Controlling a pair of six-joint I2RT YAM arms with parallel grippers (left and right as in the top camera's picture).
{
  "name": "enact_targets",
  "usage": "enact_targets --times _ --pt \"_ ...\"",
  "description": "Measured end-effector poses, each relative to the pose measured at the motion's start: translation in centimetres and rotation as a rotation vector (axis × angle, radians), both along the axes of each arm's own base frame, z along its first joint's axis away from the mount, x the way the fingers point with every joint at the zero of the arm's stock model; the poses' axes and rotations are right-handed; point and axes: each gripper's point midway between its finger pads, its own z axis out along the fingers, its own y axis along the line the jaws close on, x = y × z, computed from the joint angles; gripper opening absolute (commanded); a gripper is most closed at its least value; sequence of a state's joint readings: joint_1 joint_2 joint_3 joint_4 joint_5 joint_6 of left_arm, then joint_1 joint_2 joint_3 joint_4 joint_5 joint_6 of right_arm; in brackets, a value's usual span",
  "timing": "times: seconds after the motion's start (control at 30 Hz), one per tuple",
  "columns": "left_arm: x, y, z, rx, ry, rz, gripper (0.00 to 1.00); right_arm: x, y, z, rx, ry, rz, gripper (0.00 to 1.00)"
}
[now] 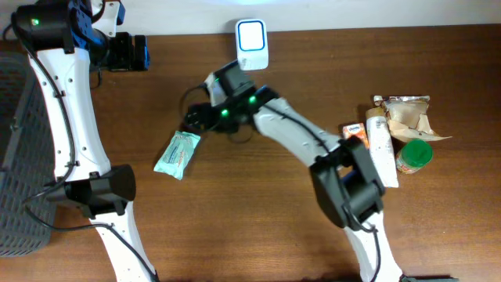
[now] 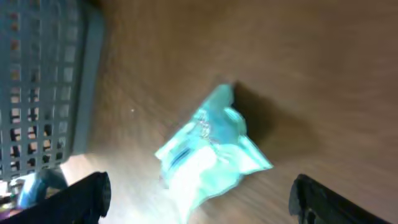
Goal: Scan the item barcode
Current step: 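Move the right gripper to the mint-green wipes pack and grasp it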
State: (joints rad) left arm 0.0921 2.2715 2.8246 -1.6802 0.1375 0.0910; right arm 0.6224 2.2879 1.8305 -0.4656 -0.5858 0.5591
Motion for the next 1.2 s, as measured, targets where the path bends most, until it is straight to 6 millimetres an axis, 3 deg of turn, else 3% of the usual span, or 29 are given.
enact_targets --times 0.03,0.1,0.23,0.37,0.6,0.63,0.67,0.77,0.8,0.97,1.03,1.07,1.13,1.2 --pt "0.0 0.0 0.0 0.000 0.000 0.000 0.99 -0.6 1.4 -0.8 0.015 0.031 -0.010 0.88" --pt "0.0 0.0 0.0 0.000 -0.001 0.000 0.99 -0.7 2.1 -2.0 0.024 0.099 -0.061 0.88" --pt "0.0 0.0 0.0 0.000 -0.001 0.000 0.99 -0.3 1.5 -3.9 -0.024 0.119 -0.110 0.86" --pt "0.0 0.0 0.0 0.000 -0.001 0.000 0.99 -0.2 1.8 -5.4 -0.018 0.152 -0.131 0.65" --pt "0.0 0.0 0.0 0.000 -0.001 0.000 0.99 -1.1 2.2 -5.6 -0.002 0.180 -0.093 0.61" --pt "0.0 0.0 0.0 0.000 -0.001 0.000 0.99 -1.1 2.5 -5.4 0.007 0.168 -0.085 0.54" --pt "0.0 0.0 0.0 0.000 -0.001 0.000 0.99 -1.0 2.8 -5.2 0.018 0.156 -0.079 0.38" --pt "0.0 0.0 0.0 0.000 -0.001 0.000 0.99 -1.5 3.9 -5.1 0.038 0.138 -0.051 0.09" --pt "0.0 0.0 0.0 0.000 -0.001 0.000 0.99 -1.7 4.0 -5.4 0.037 0.142 -0.045 0.04" --pt "0.0 0.0 0.0 0.000 -0.001 0.000 0.99 -2.7 3.4 -5.7 0.036 0.162 0.027 0.04" --pt "0.0 0.0 0.0 0.000 0.000 0.000 0.99 -3.1 1.9 -6.3 0.009 0.207 0.045 0.04" --pt "0.0 0.0 0.0 0.000 0.000 0.000 0.99 -2.8 -0.1 -6.8 -0.020 0.236 0.042 0.04" --pt "0.1 0.0 0.0 0.000 -0.002 0.000 0.99 -2.2 -5.6 -7.2 -0.129 0.277 0.016 0.04" --pt "0.0 0.0 0.0 0.000 -0.002 0.000 0.99 -2.1 -11.6 -4.8 -0.244 0.278 -0.002 0.04"
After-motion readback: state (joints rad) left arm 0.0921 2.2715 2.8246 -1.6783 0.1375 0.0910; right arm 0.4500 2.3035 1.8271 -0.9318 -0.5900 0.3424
